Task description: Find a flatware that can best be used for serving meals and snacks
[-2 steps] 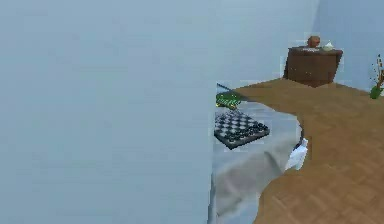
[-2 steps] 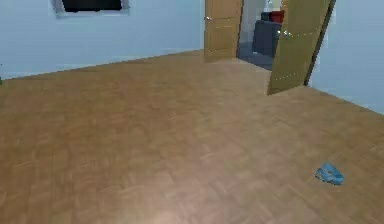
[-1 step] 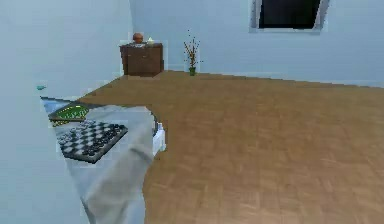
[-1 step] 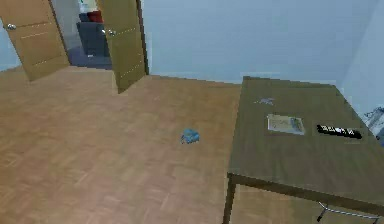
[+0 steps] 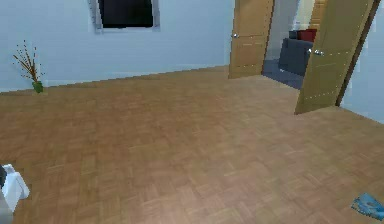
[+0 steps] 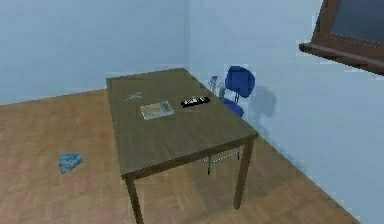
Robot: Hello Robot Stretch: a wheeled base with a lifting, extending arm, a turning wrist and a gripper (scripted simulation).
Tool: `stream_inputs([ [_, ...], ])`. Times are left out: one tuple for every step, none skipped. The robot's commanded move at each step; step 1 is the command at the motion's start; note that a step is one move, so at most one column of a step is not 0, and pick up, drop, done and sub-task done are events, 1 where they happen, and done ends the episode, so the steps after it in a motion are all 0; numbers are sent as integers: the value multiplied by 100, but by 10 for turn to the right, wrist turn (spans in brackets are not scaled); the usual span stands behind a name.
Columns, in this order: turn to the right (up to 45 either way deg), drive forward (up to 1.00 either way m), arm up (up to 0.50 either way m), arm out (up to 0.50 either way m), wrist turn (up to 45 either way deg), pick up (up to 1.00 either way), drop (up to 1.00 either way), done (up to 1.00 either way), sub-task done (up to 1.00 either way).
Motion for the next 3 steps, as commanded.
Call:
stream_inputs([
  [0, 20, 0, 0, 0, 0, 0, 0, 0],
  [180, 0, 0, 0, 0, 0, 0, 0, 0],
  [0, 100, 0, 0, 0, 0, 0, 0, 0],
])
